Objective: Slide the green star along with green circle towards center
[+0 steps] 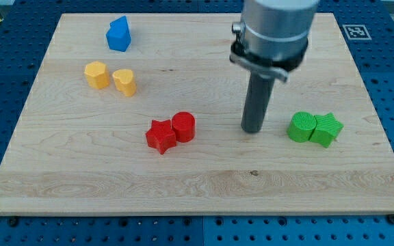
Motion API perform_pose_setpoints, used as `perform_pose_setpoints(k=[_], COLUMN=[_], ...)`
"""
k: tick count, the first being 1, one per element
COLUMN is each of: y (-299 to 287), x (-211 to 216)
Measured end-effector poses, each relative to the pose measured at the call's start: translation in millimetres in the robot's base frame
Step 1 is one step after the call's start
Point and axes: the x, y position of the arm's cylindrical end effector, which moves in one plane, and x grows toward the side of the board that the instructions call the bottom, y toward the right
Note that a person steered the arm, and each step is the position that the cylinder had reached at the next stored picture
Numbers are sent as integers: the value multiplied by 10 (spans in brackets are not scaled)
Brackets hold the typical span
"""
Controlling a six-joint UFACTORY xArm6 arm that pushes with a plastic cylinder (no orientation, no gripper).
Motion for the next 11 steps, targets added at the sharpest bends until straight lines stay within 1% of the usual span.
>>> perform_pose_setpoints(k=[1, 3, 4, 5, 7, 8, 9, 10, 11], y=[123, 1280, 1737, 1829, 1367, 1331, 1292, 1082, 753], x=[417, 431, 432, 429, 273, 126, 98, 95, 90])
